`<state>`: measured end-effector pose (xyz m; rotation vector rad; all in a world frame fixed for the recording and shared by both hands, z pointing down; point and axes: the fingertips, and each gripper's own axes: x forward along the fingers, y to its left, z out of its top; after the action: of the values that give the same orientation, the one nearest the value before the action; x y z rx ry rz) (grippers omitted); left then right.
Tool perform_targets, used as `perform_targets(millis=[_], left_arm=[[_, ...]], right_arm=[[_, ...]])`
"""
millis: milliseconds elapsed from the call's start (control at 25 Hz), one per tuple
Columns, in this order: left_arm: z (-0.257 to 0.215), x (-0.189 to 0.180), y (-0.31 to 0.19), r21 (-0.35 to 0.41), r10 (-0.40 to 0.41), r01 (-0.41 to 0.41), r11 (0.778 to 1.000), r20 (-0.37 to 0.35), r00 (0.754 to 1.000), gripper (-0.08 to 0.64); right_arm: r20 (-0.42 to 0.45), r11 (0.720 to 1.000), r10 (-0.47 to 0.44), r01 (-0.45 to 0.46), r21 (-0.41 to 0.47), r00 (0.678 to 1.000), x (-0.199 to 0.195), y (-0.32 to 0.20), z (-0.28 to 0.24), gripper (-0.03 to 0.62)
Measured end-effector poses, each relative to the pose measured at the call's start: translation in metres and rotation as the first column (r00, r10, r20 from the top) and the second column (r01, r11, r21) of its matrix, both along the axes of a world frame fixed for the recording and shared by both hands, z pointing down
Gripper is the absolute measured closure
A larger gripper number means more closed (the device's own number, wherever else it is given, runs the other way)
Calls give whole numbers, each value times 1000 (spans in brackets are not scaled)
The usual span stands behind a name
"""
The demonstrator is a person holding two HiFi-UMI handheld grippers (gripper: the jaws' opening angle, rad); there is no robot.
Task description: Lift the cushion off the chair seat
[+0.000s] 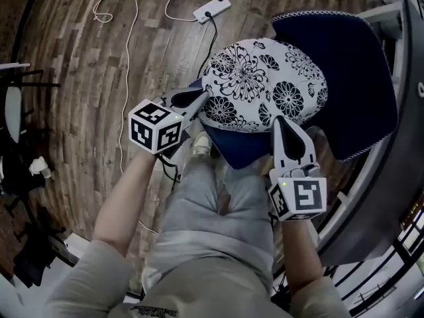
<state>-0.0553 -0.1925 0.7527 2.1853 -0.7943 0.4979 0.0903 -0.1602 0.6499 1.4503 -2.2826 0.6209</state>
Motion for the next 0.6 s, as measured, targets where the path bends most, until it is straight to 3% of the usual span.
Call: perform_targets(millis=[240, 600], left_arm=[[-130, 12, 3, 158, 27, -28, 987, 5, 1000, 552], [-308, 25, 12, 341, -3, -7, 940, 29, 1000, 552]], right_arm=[[2, 997, -3, 3, 72, 1000, 3, 3, -90, 589], [6, 967, 6, -8, 254, 1000, 1, -3, -254, 589]])
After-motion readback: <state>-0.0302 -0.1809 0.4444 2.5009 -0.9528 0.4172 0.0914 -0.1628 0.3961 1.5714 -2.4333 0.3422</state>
